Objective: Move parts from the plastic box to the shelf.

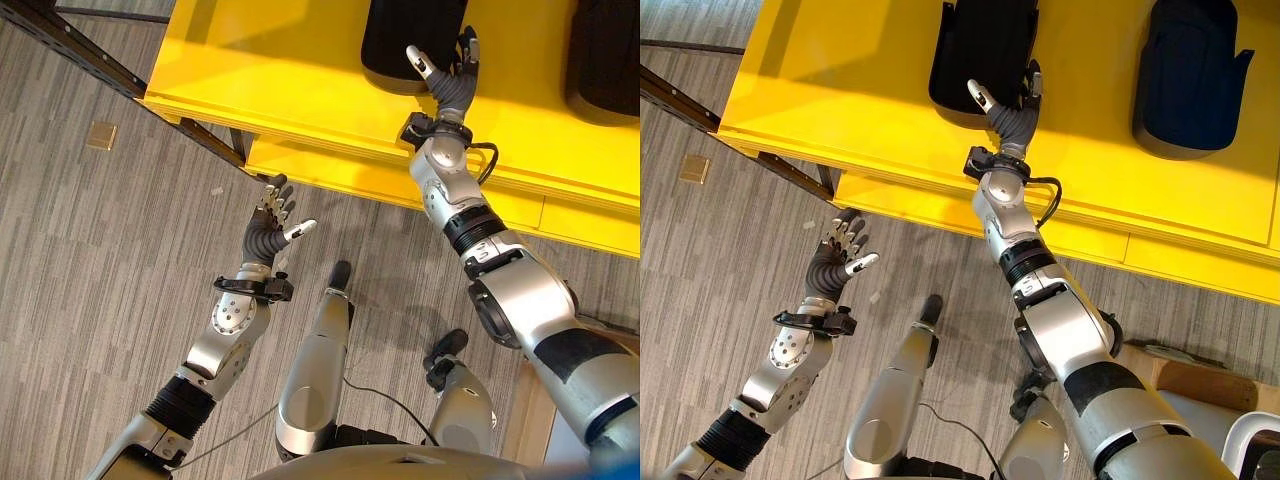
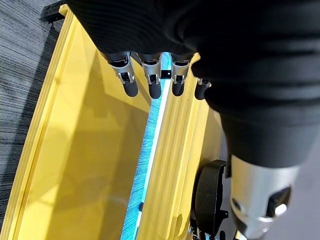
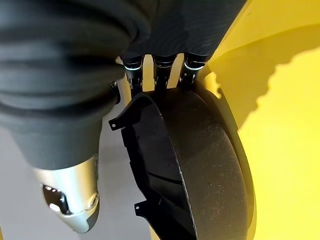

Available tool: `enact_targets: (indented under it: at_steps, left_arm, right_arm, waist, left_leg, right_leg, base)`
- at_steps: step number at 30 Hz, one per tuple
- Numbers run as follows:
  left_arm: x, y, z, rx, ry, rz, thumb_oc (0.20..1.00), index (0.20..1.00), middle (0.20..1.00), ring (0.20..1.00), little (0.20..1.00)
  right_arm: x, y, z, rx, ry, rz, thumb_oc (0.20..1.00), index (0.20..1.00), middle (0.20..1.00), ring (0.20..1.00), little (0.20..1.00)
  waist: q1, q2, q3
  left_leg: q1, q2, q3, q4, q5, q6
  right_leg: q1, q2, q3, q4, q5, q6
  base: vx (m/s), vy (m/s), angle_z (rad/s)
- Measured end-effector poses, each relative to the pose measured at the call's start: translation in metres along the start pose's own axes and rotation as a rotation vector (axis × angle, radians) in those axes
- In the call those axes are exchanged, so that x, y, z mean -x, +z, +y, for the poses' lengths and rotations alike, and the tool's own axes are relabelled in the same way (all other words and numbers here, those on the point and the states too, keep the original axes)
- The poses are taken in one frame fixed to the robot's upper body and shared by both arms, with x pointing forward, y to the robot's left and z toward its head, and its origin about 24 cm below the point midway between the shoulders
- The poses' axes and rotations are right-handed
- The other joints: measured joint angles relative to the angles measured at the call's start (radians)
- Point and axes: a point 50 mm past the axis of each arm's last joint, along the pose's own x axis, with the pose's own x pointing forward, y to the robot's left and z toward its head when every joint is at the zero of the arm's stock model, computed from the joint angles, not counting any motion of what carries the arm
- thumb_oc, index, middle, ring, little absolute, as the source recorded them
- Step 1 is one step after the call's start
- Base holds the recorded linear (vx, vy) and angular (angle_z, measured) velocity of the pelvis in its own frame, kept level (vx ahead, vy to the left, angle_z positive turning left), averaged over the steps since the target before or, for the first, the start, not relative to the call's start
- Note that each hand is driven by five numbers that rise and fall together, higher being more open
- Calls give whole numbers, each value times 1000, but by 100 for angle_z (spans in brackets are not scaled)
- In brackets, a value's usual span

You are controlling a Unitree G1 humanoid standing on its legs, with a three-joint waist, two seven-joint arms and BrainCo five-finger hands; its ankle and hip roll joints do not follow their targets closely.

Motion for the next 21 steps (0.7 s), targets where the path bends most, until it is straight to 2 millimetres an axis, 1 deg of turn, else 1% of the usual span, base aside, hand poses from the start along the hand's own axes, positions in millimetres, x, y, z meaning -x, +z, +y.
enact_targets:
  at_steps: [5,11,14,15,16,18,20,21]
  left_arm:
    - [0,0,0,0,0,0,1000,1000,1000,1000,1000]
    - [0,0,0,2,-1,1,1000,1000,1000,1000,1000]
    - [0,0,-1,2,-2,1,1000,1000,1000,1000,1000]
    - [0,0,-1,2,-2,1,1000,1000,1000,1000,1000]
    - [0,-1,-1,3,-1,2,1000,1000,1000,1000,1000]
    - [1,-4,0,2,3,15,1000,1000,1000,1000,1000]
    - [2,-5,1,1,6,20,1000,1000,1000,1000,1000]
    - [3,-5,1,1,9,22,1000,1000,1000,1000,1000]
  right_arm:
    - [1,0,-1,32,13,-9,1000,1000,1000,1000,1000]
    - [3,0,-13,44,17,-18,1000,1000,1000,1000,1000]
    - [6,-4,-19,68,13,-22,1000,1000,1000,1000,1000]
    - [9,-8,-19,69,14,-13,1000,1000,1000,1000,1000]
    - [10,-9,-23,76,7,-9,1000,1000,1000,1000,1000]
    - [17,-13,-24,69,25,-8,1000,1000,1000,1000,1000]
    - [26,-21,-29,83,29,1,1000,1000,1000,1000,1000]
    - [28,-24,-29,92,32,11,1000,1000,1000,1000,1000]
  waist:
    - [-1,0,0]
    - [-2,0,0]
    - [-5,0,0]
    - [-8,-1,0]
    - [-16,-3,-1]
    - [-17,-6,-2]
    - [-19,-7,-1]
    - [-30,-9,0]
  left_leg:
    - [0,1,0,0,0,0]
    - [0,5,2,3,0,0]
    - [2,8,5,3,0,0]
    - [4,9,5,1,0,-2]
    - [7,11,7,4,0,-2]
    - [9,18,15,4,0,-3]
    - [23,24,34,2,0,-2]
    - [32,27,38,0,0,-2]
  right_leg:
    - [-2,1,0,1,-1,0]
    - [-4,3,1,2,-2,0]
    - [-6,5,5,2,-2,0]
    - [-8,2,6,11,-4,0]
    - [-11,3,10,17,-7,-2]
    - [-19,5,21,22,-6,-3]
    - [-23,6,40,28,-6,-3]
    - [-23,6,45,31,-6,-3]
  base:
    - [0,0,0]
    - [0,0,0]
    - [-70,16,-4]
    - [0,0,0]
    - [-116,27,-7]
    - [-43,-8,-16]
    - [-36,-10,-24]
    - [-51,-19,-18]
